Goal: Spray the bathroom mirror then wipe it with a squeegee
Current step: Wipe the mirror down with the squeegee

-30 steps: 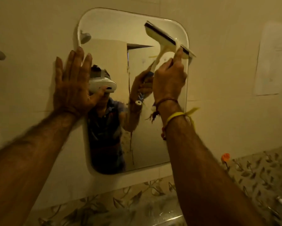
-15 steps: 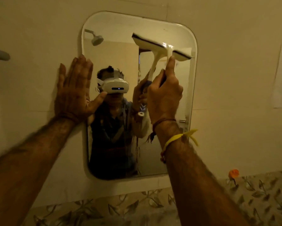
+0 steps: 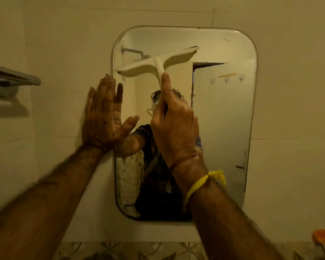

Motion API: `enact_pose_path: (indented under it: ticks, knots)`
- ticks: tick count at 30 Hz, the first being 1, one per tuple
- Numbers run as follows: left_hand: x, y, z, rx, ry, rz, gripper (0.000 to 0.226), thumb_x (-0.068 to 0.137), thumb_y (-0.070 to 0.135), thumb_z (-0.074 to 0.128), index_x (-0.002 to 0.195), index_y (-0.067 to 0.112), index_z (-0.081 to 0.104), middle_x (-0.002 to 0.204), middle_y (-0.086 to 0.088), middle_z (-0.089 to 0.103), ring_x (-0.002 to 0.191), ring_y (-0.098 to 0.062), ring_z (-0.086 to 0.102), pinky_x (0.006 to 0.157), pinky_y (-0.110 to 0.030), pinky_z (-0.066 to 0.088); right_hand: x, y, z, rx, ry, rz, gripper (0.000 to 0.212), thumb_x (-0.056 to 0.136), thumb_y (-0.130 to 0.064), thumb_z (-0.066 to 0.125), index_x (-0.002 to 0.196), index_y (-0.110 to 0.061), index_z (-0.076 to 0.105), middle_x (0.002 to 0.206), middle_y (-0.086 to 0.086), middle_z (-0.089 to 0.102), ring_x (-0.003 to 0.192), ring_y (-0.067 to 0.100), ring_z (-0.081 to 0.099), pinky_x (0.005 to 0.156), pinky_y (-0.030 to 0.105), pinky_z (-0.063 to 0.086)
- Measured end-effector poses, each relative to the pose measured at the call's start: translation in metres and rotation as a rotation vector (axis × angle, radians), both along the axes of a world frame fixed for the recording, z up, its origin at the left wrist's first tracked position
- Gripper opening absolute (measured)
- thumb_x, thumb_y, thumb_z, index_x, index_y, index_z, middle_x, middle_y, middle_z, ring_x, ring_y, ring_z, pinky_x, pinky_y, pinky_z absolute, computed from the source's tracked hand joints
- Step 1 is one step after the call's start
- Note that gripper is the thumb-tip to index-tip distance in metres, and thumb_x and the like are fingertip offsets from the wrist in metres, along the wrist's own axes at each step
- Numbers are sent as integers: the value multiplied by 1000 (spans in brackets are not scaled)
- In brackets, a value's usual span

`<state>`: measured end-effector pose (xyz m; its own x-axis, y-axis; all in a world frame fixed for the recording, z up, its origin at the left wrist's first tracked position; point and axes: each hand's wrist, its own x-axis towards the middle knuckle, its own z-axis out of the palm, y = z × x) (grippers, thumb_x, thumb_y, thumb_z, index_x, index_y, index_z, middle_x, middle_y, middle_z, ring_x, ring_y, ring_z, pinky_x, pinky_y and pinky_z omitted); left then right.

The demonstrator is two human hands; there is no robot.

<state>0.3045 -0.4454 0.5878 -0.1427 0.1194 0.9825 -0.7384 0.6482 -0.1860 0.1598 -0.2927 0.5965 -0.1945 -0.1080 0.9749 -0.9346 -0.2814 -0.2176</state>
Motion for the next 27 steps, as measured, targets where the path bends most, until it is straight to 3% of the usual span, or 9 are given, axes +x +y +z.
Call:
enact_pose_path:
  ticks: [3, 6, 10, 14, 19, 22, 24, 27]
  knots:
    - [1, 0, 1, 10, 7, 9, 97, 93, 66, 47, 159, 0, 19, 167, -21, 21, 157, -31, 18, 127, -55, 16, -3, 8, -52, 158, 75, -4, 56, 103, -34, 31, 156, -37, 13, 94, 5, 61, 82, 22, 59, 71, 39, 58]
    - [1, -2, 0, 0, 4, 1, 97, 92, 62, 52, 160, 2, 17, 167, -21, 21, 157, -30, 18, 127, -55, 17, -6, 15, -76, 160, 65, -36, 52, 105, -33, 38, 155, -34, 23, 91, 8, 62, 74, 24, 59, 61, 36, 57]
    - [0, -2, 0, 9, 31, -36, 96, 94, 69, 42, 159, 3, 17, 167, -21, 21, 157, -30, 18, 126, -58, 18, 15, -5, -17, 12, 77, -61, 55, 102, -24, 48, 154, -27, 30, 72, -1, 52, 57, 9, 44, 50, 20, 40]
    - [1, -1, 0, 12, 83, -95, 98, 95, 76, 29, 159, 3, 15, 166, -22, 20, 157, -32, 18, 128, -57, 9, 39, -22, 14, 28, 56, -45, 54, 103, -24, 45, 154, -30, 28, 77, 2, 54, 61, 12, 48, 53, 25, 44]
    - [3, -2, 0, 11, 77, -167, 97, 90, 67, 46, 159, 4, 16, 167, -21, 20, 157, -32, 17, 128, -56, 4, 25, -9, -89, 79, -13, -63, 54, 99, -21, 55, 151, -21, 39, 74, -6, 51, 53, 0, 31, 53, 10, 26]
    - [3, -3, -2, -28, 13, -161, 95, 94, 74, 30, 158, 4, 20, 166, -21, 22, 157, -32, 18, 128, -53, 2, 13, 2, -126, 96, -43, -127, 56, 96, -18, 62, 149, -19, 42, 70, 0, 57, 48, 7, 37, 47, 13, 28]
    - [2, -3, -2, -36, 4, -141, 93, 95, 73, 27, 158, 5, 23, 166, -20, 23, 157, -31, 19, 128, -54, 3, 9, 2, -98, 29, -85, -142, 53, 100, -22, 54, 151, -21, 38, 67, 0, 53, 49, 11, 42, 45, 19, 35]
    - [2, 0, 0, -3, -5, -122, 89, 97, 69, 32, 158, 4, 25, 167, -20, 22, 157, -31, 18, 127, -57, 7, 1, 0, -30, -82, -168, -138, 53, 101, -29, 40, 153, -23, 31, 70, 3, 51, 58, 14, 47, 53, 28, 48]
